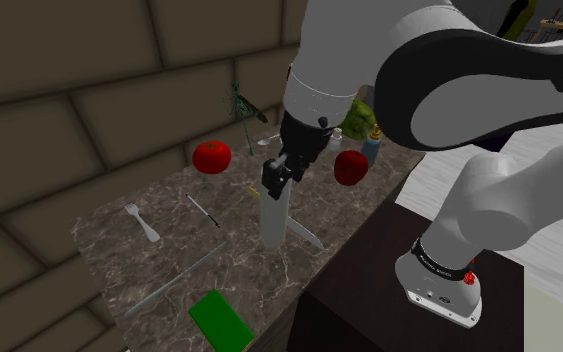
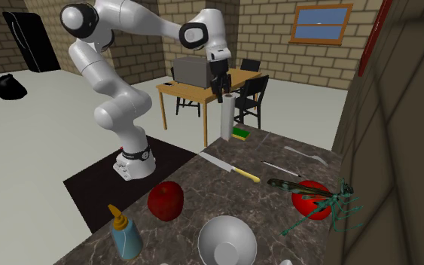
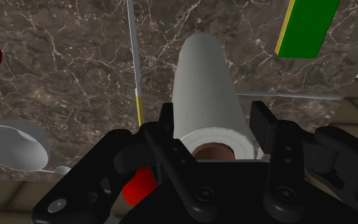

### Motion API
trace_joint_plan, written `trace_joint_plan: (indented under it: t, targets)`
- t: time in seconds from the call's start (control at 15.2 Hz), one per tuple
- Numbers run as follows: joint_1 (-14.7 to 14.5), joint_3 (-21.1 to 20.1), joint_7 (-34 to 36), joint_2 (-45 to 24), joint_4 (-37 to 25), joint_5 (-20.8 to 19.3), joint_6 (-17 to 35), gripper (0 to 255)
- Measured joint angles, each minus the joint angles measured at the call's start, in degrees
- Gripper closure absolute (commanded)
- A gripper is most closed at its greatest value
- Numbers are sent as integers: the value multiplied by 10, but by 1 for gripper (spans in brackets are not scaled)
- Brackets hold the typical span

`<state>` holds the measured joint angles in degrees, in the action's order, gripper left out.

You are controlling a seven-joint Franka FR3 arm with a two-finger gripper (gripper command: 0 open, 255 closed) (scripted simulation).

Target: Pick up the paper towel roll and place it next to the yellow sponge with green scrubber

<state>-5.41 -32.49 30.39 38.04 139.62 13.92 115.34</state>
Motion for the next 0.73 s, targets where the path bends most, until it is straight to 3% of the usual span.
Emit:
trace_joint_plan:
  t: [0.73]
  targets:
    - [-2,-29,8,-21,68,13,89,255]
